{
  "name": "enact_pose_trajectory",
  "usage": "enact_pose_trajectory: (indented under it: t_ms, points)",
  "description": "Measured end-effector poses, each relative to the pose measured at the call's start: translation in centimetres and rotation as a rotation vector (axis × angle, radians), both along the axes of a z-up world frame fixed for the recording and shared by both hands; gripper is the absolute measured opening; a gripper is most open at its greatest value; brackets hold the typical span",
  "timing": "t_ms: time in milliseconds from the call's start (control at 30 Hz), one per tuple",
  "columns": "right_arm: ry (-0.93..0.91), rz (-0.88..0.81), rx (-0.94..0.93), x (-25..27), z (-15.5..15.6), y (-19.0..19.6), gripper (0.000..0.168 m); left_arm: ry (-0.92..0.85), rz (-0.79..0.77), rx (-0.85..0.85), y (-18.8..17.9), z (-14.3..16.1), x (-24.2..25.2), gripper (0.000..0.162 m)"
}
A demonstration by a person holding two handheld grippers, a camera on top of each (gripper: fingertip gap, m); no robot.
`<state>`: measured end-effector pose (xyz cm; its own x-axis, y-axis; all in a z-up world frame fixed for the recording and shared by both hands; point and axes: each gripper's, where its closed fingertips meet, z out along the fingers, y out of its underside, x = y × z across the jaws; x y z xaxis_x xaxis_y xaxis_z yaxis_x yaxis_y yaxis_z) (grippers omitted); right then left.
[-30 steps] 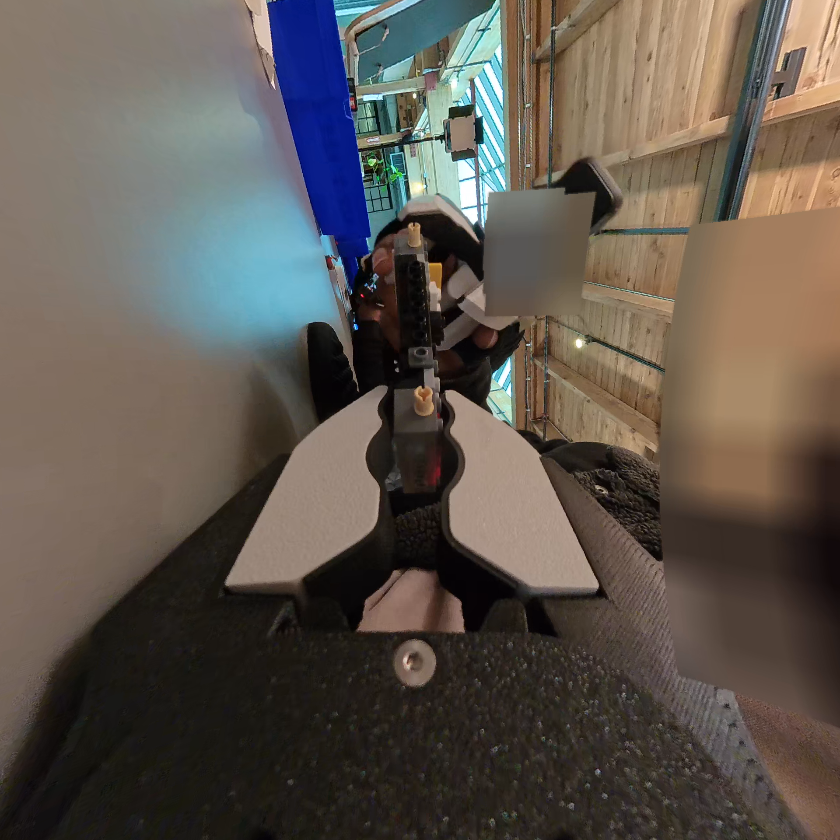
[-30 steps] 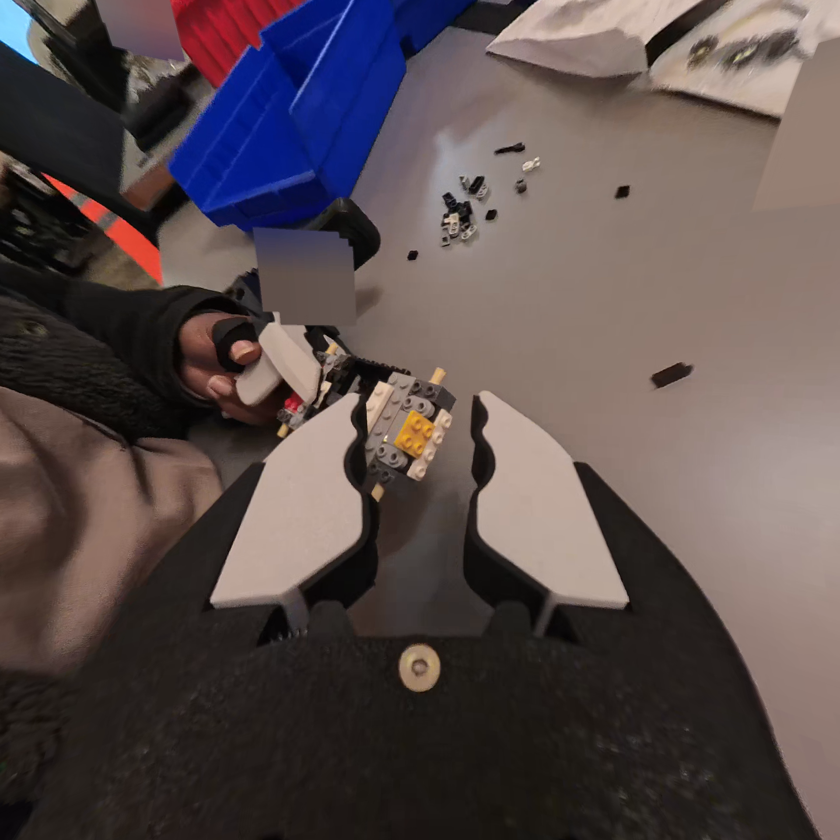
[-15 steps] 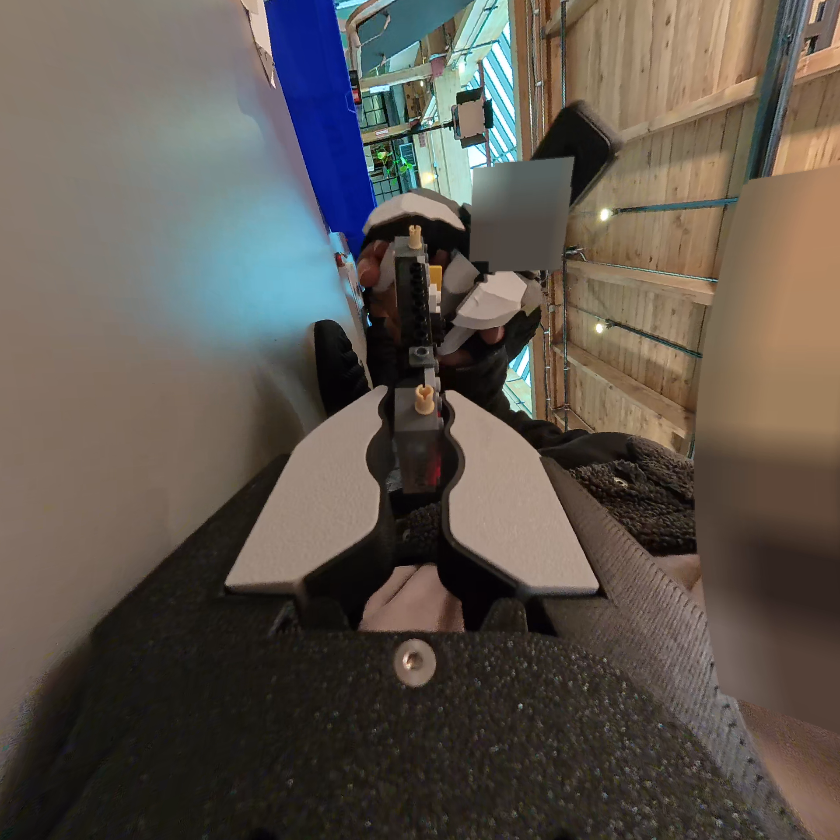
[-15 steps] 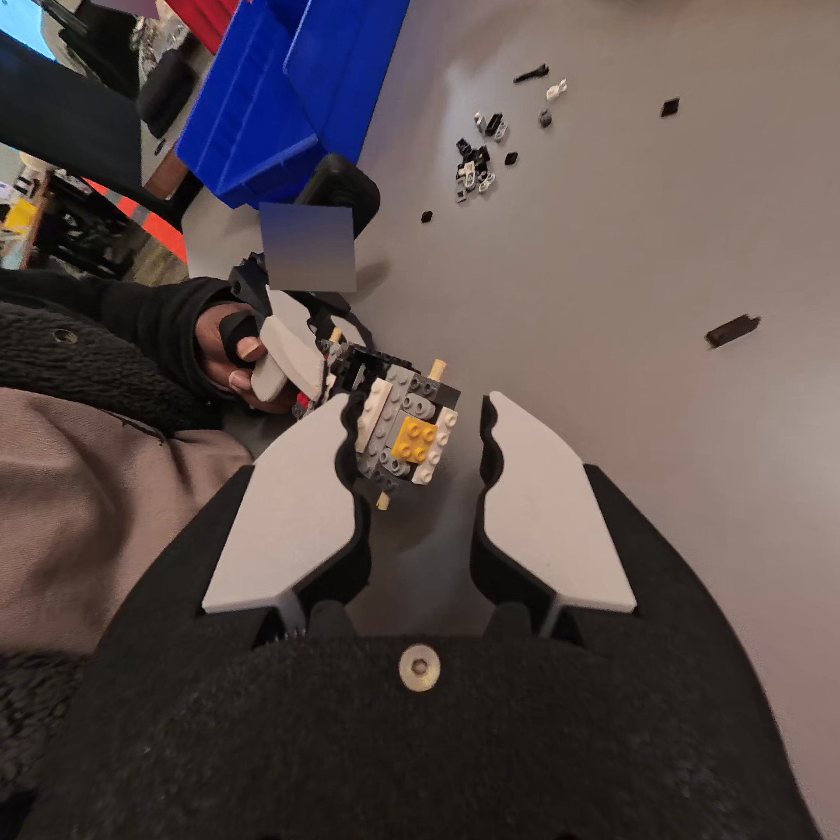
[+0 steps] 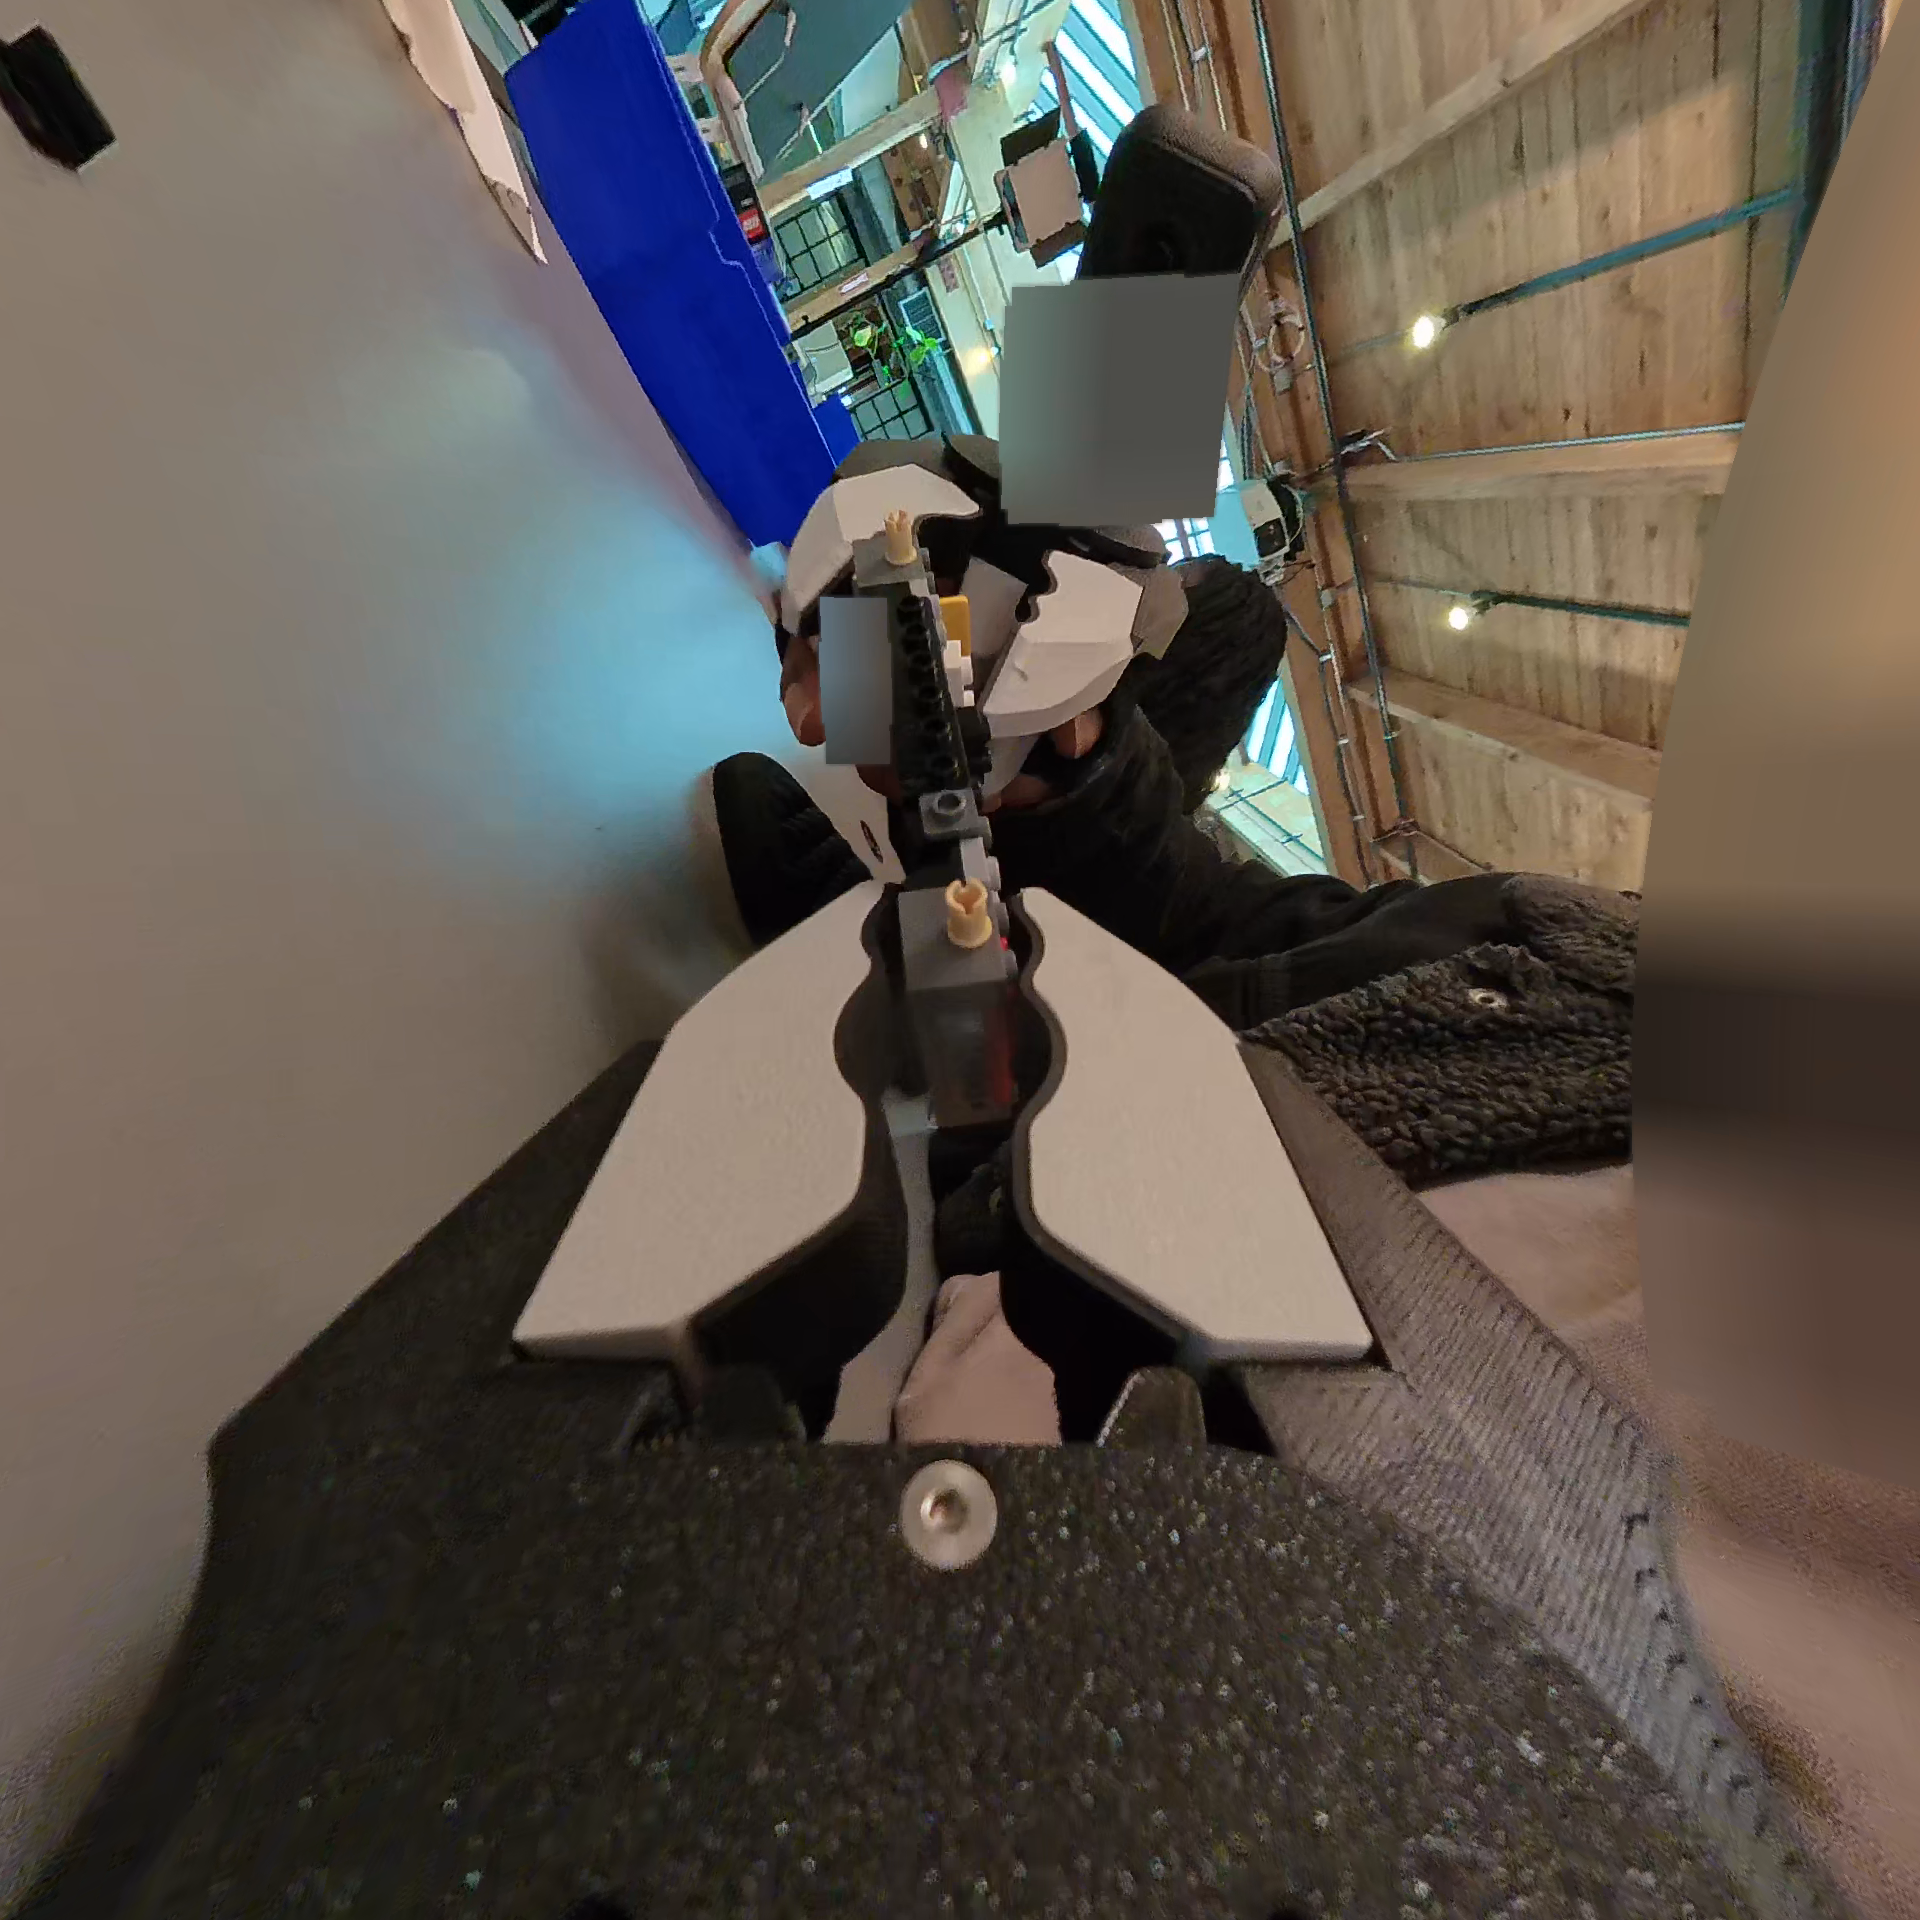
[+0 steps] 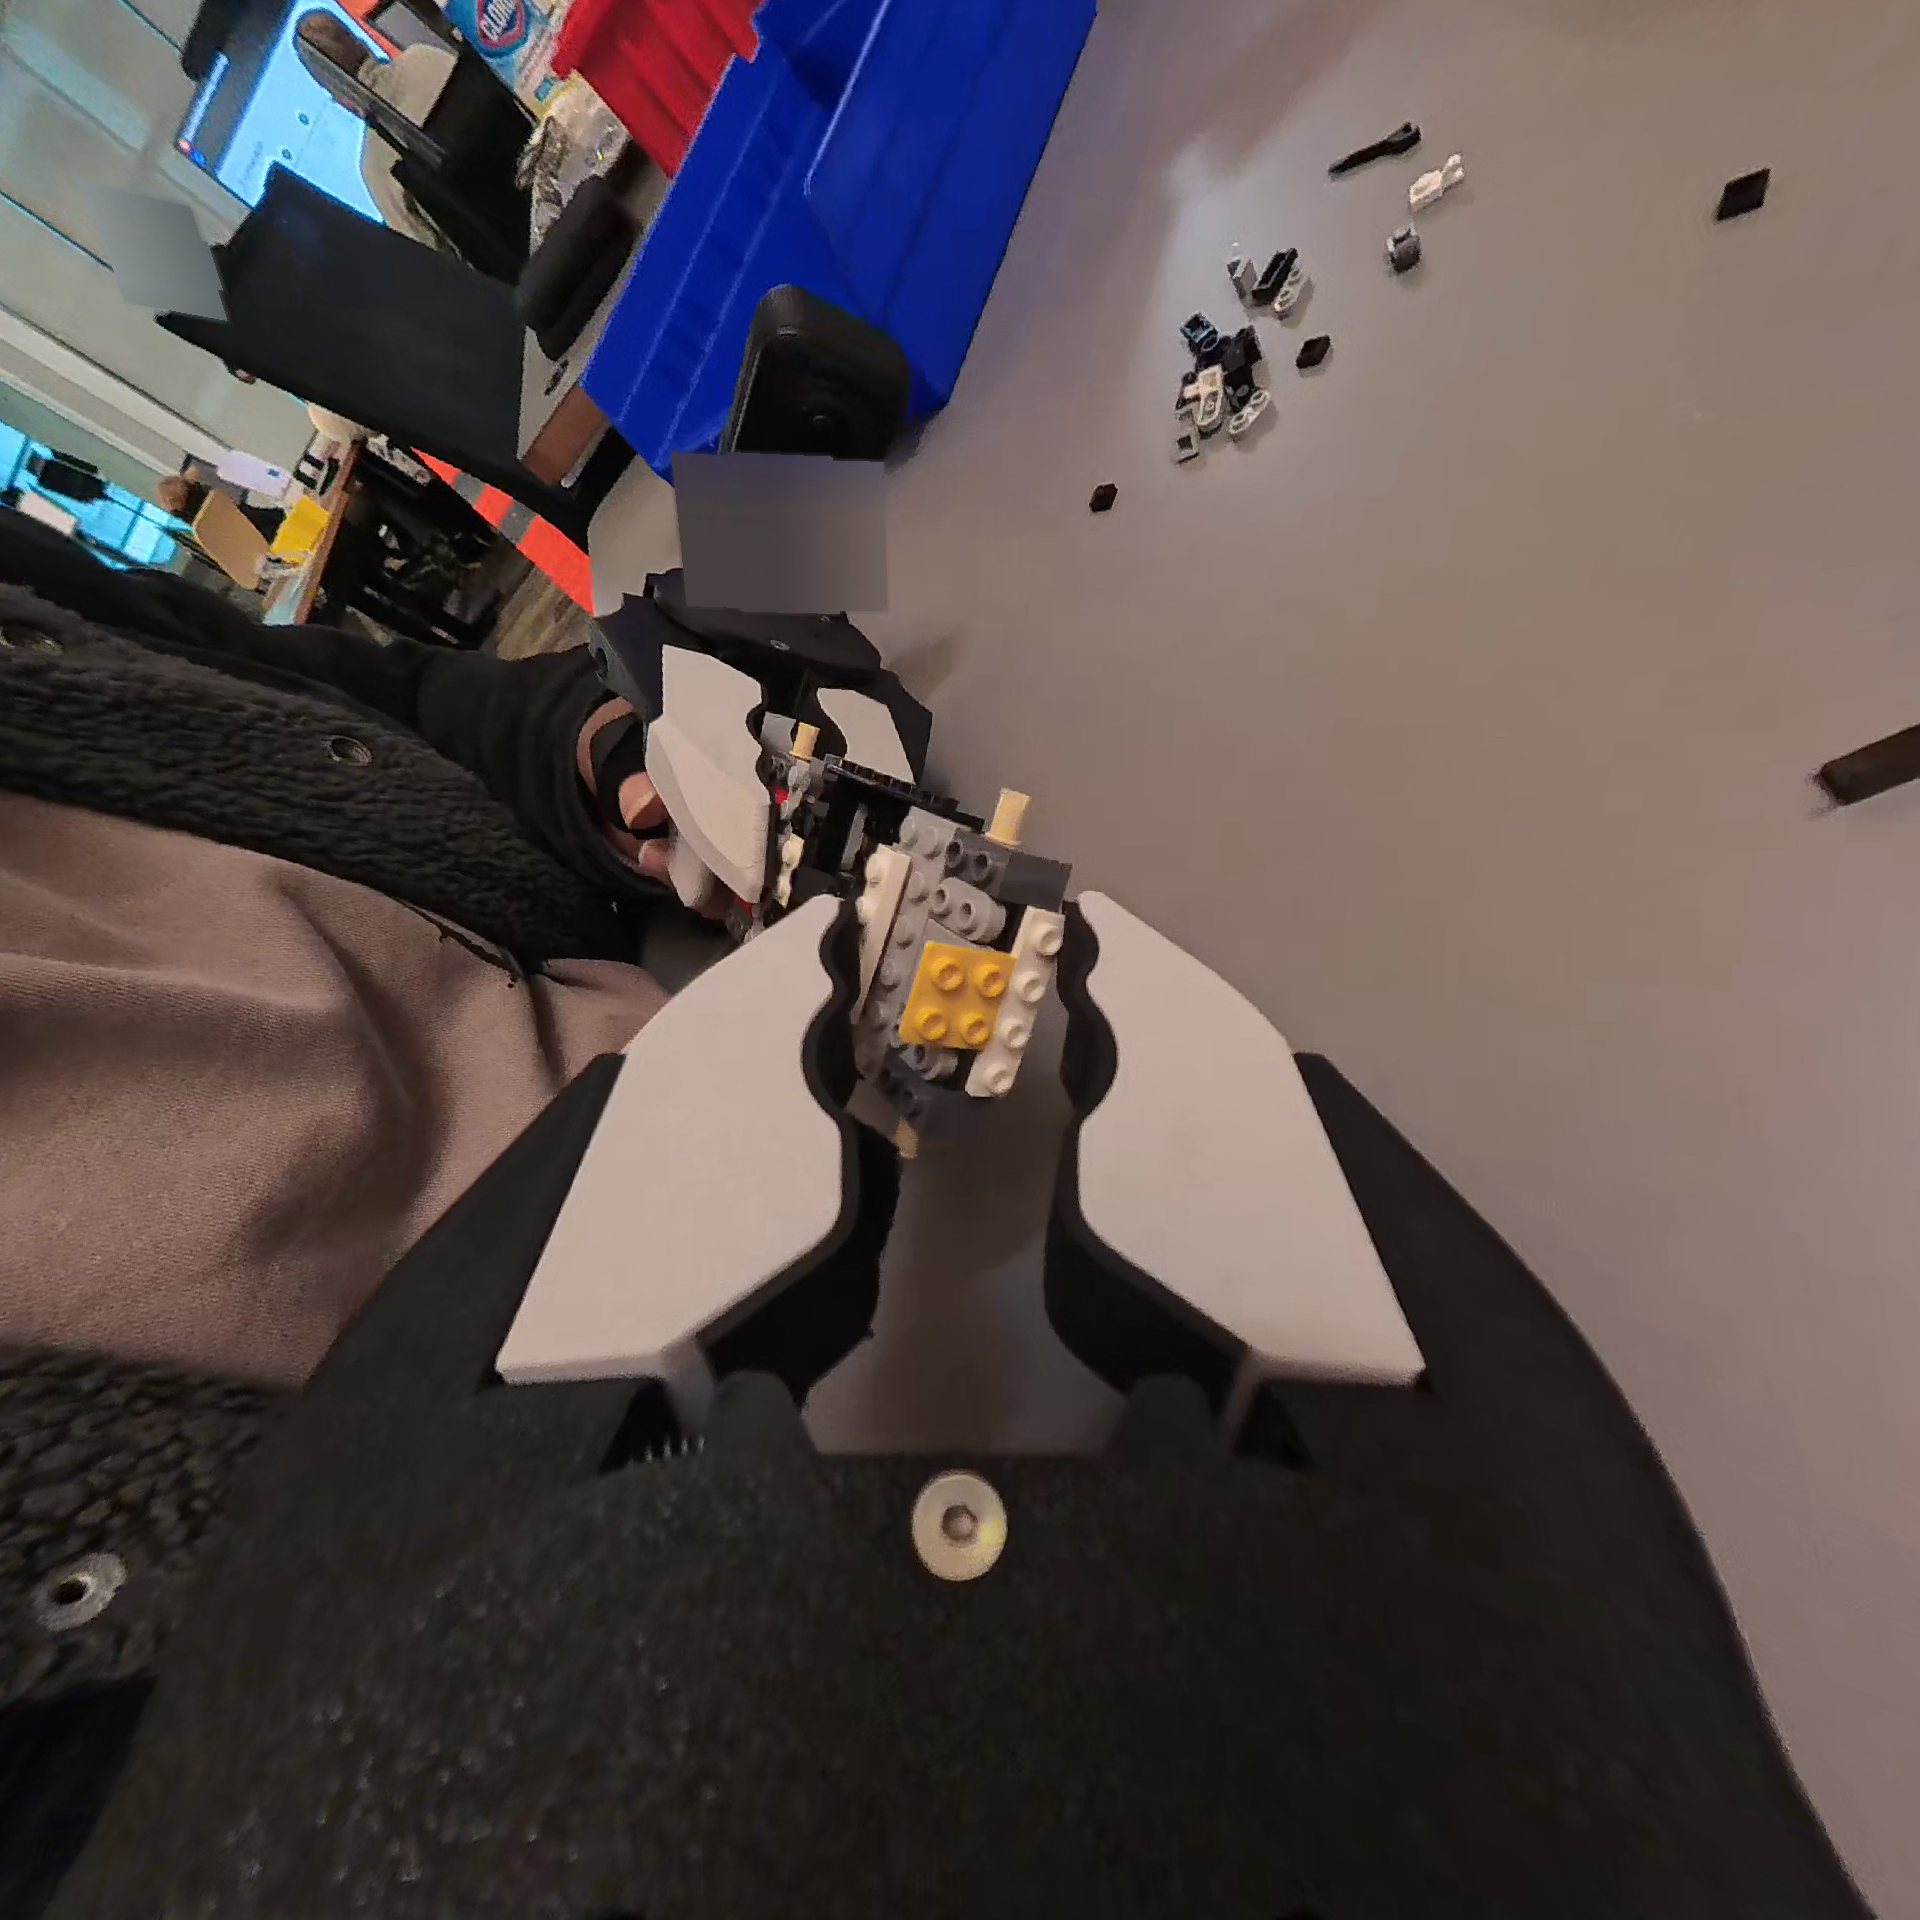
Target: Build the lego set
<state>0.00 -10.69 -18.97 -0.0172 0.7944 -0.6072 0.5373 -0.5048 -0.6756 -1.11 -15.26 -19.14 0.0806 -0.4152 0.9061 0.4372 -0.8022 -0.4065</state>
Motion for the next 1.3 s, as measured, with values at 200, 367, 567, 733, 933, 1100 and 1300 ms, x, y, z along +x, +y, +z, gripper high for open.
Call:
enact_pose_trajectory:
  t_ms: [200,367,567,733,933,1100,1300]
  points:
    - [0.047,0.016,0.032,0.0,0.4,-0.2,0.035,0.064,0.016,0.085,-0.1,0.4,-0.1,0.018]
    - [0.087,0.017,0.093,-0.1,0.8,-0.2,0.034,0.12,0.022,0.145,-0.2,0.6,-0.1,0.018]
    - [0.135,-0.023,0.144,-0.4,1.7,0.1,0.035,0.076,0.051,0.135,0.4,1.1,-0.6,0.017]
    - [0.125,0.004,0.085,-0.4,1.9,-0.4,0.04,0.049,0.072,0.144,0.5,1.6,-1.0,0.017]
    - [0.134,0.029,0.067,0.0,2.5,-1.0,0.036,0.019,0.078,0.149,0.4,2.1,-1.1,0.017]
    - [0.135,0.042,0.097,0.1,2.6,-1.5,0.034,0.014,0.073,0.161,0.2,2.4,-1.0,0.017]
    - [0.155,0.046,0.091,0.2,2.6,-1.7,0.029,0.059,0.081,0.201,0.1,2.4,-0.9,0.017]
